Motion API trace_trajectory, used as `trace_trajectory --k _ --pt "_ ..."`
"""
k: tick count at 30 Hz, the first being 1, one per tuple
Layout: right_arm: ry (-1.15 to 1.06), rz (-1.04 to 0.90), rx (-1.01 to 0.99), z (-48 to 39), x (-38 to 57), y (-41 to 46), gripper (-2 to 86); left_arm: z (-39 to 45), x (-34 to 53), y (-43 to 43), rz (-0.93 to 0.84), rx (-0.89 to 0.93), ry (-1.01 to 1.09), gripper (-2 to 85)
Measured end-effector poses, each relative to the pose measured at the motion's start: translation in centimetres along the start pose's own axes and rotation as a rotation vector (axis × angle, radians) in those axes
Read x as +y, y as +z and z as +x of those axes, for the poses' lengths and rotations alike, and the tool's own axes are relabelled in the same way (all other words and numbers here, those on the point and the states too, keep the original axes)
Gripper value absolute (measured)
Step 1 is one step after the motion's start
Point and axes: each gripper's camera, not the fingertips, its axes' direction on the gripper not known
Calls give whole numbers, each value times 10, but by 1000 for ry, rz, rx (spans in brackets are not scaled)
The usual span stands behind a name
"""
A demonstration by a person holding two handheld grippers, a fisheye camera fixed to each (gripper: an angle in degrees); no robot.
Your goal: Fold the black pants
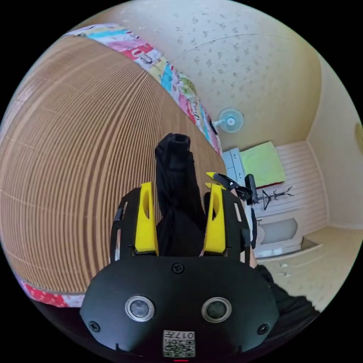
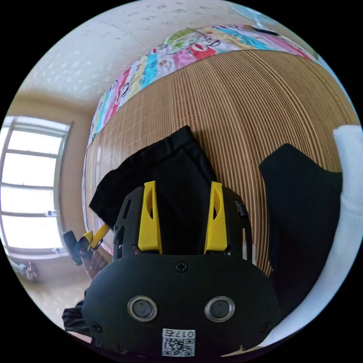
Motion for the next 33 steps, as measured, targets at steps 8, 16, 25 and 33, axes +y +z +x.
trace_trajectory --k 8,16,25,33 --pt "40 -12 31 31 1 44 77 -72 6 111 32 49 -173 53" --pt "-166 260 -249 -57 165 -139 33 -37 92 20 206 -188 168 46" --pt "-490 1042 -399 -192 543 -487 27 35 275 -182 773 -36 518 42" --pt "-728 1437 -586 -241 781 -665 26 144 439 -278 1241 49 835 43"
